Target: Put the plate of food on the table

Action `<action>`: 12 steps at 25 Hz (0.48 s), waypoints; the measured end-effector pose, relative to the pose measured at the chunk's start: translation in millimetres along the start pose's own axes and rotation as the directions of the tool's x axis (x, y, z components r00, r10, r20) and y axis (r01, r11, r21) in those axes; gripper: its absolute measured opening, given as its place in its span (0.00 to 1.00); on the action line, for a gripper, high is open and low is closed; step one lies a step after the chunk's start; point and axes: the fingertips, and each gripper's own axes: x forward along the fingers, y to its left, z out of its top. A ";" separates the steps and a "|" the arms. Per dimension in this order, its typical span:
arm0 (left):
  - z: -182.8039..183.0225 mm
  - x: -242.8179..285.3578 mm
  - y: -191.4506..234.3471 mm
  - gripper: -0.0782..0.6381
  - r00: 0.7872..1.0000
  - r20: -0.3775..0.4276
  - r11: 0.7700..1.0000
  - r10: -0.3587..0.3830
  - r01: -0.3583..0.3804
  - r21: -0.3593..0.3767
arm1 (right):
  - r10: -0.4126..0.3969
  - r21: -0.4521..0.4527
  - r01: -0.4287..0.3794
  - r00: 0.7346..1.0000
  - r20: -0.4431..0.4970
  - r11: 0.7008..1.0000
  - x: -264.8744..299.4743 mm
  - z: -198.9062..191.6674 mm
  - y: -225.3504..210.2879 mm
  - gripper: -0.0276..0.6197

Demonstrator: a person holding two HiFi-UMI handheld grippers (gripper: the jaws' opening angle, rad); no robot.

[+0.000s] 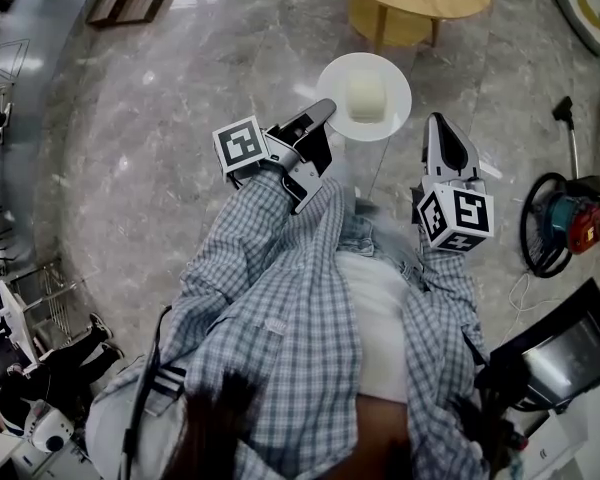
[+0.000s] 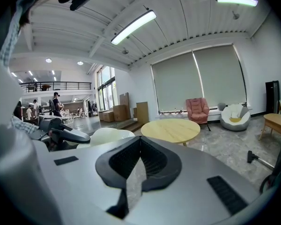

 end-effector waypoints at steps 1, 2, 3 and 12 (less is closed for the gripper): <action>-0.4 0.1 -0.3 0.14 1.000 -0.003 1.000 0.000 0.000 0.001 | -0.003 0.001 0.002 1.000 0.003 1.000 -0.6 0.4 -0.1 0.05; -0.6 0.3 -0.9 0.14 1.000 -0.006 1.000 -0.001 0.001 0.003 | -0.005 0.003 0.005 1.000 0.006 1.000 -1.1 1.0 -0.1 0.05; -0.7 0.6 -1.5 0.14 1.000 -0.008 1.000 -0.003 0.003 0.006 | -0.007 0.004 0.007 1.000 0.010 1.000 -1.8 1.5 0.2 0.05; -4.3 8.7 -5.0 0.14 0.999 -0.045 1.000 -0.011 0.012 0.025 | -0.026 0.012 0.025 0.999 0.020 1.000 -5.0 0.1 -1.4 0.05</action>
